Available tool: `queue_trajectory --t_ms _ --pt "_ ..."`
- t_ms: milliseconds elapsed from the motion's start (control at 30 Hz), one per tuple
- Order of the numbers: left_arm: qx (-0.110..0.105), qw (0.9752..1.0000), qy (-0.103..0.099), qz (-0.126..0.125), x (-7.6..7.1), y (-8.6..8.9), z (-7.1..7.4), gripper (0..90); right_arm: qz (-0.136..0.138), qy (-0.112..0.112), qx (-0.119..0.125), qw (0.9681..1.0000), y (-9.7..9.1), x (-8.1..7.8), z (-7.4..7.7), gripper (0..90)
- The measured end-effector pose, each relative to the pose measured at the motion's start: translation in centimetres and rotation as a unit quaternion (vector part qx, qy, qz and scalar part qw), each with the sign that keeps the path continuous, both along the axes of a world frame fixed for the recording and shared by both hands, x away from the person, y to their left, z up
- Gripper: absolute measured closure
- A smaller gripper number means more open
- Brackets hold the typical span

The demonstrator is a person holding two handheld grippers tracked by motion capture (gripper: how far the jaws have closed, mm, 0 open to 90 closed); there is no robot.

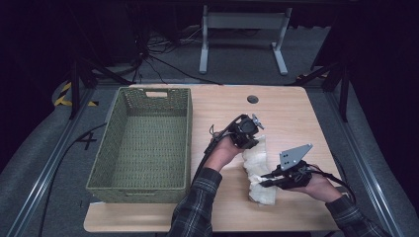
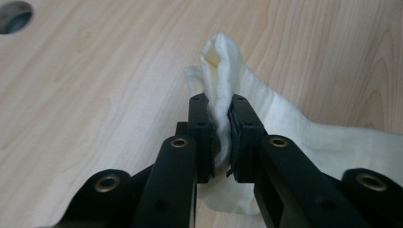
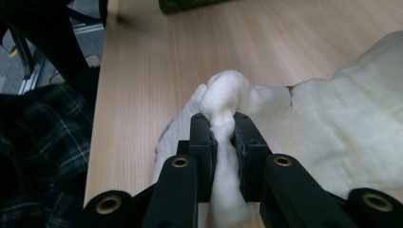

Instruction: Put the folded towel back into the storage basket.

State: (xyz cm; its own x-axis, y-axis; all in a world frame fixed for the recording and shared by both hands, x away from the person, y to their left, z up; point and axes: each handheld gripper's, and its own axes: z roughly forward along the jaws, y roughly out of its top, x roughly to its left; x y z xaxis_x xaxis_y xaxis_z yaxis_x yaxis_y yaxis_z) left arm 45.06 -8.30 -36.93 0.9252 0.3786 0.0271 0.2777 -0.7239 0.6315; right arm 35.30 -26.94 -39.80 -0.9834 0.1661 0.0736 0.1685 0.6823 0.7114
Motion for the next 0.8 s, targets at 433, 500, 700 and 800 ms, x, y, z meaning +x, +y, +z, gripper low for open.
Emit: queue_trajectory --t_ms 433,500,700,800 --pt "-0.018 0.9993 -0.03 0.012 -0.7 3.1 5.5 82.0 0.01 -0.027 0.01 0.9995 2.5 1.7 5.6 80.8" --pt "-0.017 0.9992 -0.033 0.014 -0.8 3.7 6.2 82.0 0.013 -0.026 0.011 0.9995 2.9 1.9 6.1 80.8" --pt "-0.031 0.9985 -0.039 0.021 -0.5 6.5 7.7 82.0 0.018 -0.026 0.018 0.9993 4.6 2.7 7.6 80.7" --pt "-0.035 0.9983 -0.042 0.02 -0.1 8.7 8.2 82.0 0.015 -0.019 0.025 0.9994 5.5 3.3 8.0 80.7"
